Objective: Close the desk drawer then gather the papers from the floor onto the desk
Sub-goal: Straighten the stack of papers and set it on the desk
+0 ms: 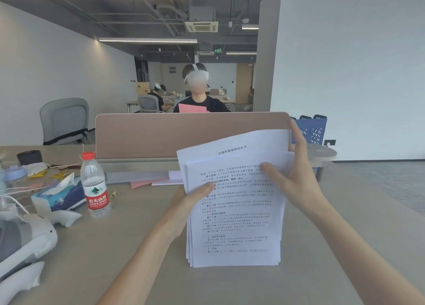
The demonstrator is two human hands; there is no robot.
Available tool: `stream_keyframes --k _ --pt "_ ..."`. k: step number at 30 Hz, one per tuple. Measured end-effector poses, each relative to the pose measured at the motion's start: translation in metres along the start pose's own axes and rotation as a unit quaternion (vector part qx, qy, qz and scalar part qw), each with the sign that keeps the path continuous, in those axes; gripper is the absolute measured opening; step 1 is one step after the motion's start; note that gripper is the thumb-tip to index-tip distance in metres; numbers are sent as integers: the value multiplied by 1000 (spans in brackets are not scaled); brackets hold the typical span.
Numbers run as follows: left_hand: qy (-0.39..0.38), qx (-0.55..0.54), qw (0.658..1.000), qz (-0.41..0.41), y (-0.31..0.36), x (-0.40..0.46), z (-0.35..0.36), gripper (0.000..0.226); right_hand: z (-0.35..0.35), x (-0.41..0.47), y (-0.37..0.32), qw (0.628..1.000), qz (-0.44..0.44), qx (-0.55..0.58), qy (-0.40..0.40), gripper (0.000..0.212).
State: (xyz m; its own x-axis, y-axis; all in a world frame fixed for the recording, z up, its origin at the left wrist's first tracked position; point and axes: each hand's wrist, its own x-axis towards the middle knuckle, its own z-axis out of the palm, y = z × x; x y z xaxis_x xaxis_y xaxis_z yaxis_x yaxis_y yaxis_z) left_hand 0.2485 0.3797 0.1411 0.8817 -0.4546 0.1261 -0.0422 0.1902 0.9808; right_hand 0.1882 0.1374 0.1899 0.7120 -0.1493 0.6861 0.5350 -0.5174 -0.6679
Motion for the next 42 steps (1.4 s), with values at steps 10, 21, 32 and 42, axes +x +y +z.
stream_keyframes --k 10,21,32,42 --pt "15 0 1000 19 2 1 -1 48 -4 7 -8 987 -49 -151 -33 78" --pt "15 -15 1000 19 6 -2 4 24 -4 2 -2 988 -45 -145 -14 42" --pt "21 -21 999 12 12 -5 10 19 -5 5 6 988 -74 -133 -10 30" --pt "37 -38 999 10 5 -2 10 25 14 -30 40 955 210 207 -17 39"
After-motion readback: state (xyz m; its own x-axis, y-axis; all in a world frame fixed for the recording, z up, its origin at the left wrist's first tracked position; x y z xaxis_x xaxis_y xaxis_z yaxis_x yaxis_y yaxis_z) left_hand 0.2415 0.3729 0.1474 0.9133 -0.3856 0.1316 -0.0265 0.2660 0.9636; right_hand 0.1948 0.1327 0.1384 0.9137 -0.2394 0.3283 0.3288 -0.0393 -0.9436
